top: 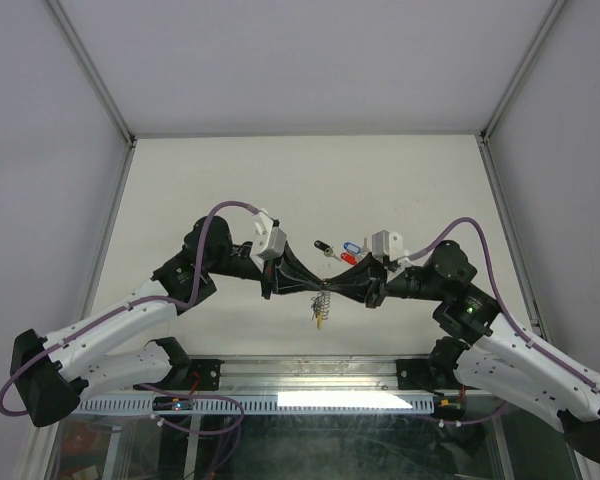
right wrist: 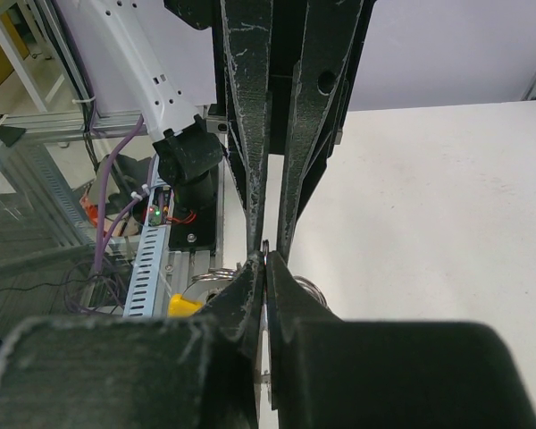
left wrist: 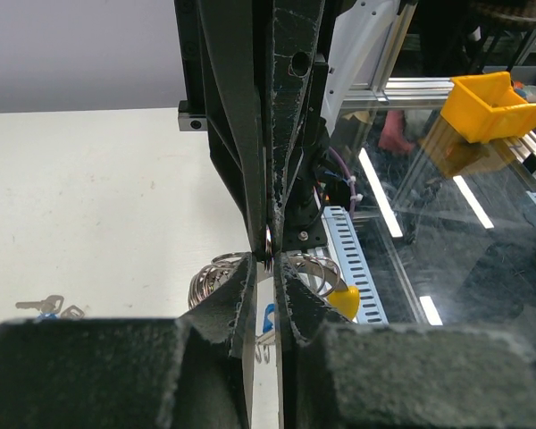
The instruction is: Put the keys on the keyring
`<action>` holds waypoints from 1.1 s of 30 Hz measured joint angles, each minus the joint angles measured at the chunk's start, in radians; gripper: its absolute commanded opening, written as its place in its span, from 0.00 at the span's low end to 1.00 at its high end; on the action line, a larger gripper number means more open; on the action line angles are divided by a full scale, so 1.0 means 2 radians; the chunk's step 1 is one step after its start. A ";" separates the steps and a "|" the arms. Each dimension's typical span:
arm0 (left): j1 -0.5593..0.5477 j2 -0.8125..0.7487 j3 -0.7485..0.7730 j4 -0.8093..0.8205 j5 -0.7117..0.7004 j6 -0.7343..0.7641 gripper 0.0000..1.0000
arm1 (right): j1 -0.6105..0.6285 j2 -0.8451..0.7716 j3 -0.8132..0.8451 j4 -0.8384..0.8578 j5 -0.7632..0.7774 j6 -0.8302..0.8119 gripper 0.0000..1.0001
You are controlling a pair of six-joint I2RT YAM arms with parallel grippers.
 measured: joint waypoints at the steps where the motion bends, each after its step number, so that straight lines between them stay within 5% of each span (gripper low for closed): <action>1: 0.000 0.000 0.001 -0.002 0.000 0.001 0.00 | 0.000 0.000 0.000 0.001 0.000 0.000 0.00; 33: -0.004 -0.017 0.006 -0.026 -0.019 0.013 0.00 | 0.000 -0.003 0.000 0.007 -0.013 0.010 0.07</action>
